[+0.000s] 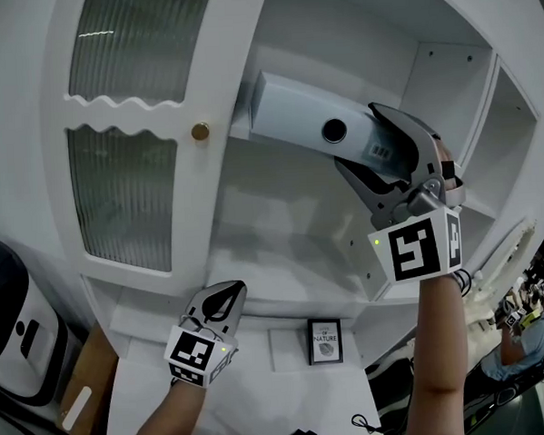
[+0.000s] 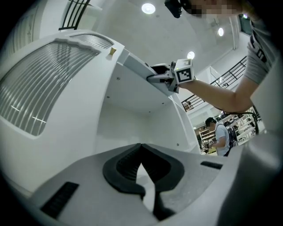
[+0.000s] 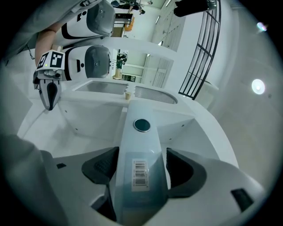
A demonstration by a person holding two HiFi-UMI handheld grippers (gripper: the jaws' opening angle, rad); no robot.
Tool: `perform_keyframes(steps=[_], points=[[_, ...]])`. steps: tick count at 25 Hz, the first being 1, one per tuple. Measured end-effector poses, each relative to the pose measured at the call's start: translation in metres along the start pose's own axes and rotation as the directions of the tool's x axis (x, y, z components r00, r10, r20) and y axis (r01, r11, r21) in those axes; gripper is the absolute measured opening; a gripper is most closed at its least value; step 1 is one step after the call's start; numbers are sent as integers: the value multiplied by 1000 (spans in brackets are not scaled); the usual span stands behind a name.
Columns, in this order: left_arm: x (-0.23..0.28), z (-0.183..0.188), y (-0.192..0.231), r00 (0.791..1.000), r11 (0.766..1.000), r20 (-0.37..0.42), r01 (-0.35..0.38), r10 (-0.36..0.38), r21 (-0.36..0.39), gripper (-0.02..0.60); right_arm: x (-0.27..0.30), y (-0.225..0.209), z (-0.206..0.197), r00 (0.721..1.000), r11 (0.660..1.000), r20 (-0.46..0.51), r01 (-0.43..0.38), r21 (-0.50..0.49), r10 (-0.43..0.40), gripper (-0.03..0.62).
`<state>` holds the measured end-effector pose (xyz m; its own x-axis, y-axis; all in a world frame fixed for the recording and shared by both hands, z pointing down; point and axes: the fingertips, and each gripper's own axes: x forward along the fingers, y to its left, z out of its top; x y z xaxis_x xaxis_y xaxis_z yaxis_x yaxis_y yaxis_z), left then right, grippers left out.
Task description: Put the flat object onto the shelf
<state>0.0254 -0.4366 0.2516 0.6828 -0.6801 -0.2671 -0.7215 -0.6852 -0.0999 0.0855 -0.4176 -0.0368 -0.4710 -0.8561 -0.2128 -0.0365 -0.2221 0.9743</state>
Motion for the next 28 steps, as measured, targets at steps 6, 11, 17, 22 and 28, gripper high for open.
perform_keyframes(steps=[6, 11, 17, 22, 28], points=[[2, 2, -2, 1000, 1000, -13, 3, -3, 19, 6, -1, 0, 0, 1000, 1000, 14, -4, 13, 4, 320], [4, 21, 1, 1000, 999, 12, -3, 3, 39, 6, -2, -2, 2, 999, 998, 29, -25, 56, 23, 328], [15, 50, -4, 999, 998, 51, 6, -10, 68, 6, 1, -4, -2, 999, 994, 19, -47, 93, 46, 337], [24, 74, -14, 997, 993, 77, 19, -28, 115, 6, 7, -2, -4, 992, 984, 24, -123, 125, 121, 339], [32, 128, -22, 990, 983, 134, 18, -44, 184, 6, 6, -3, -8, 990, 979, 26, -141, 147, 139, 339]])
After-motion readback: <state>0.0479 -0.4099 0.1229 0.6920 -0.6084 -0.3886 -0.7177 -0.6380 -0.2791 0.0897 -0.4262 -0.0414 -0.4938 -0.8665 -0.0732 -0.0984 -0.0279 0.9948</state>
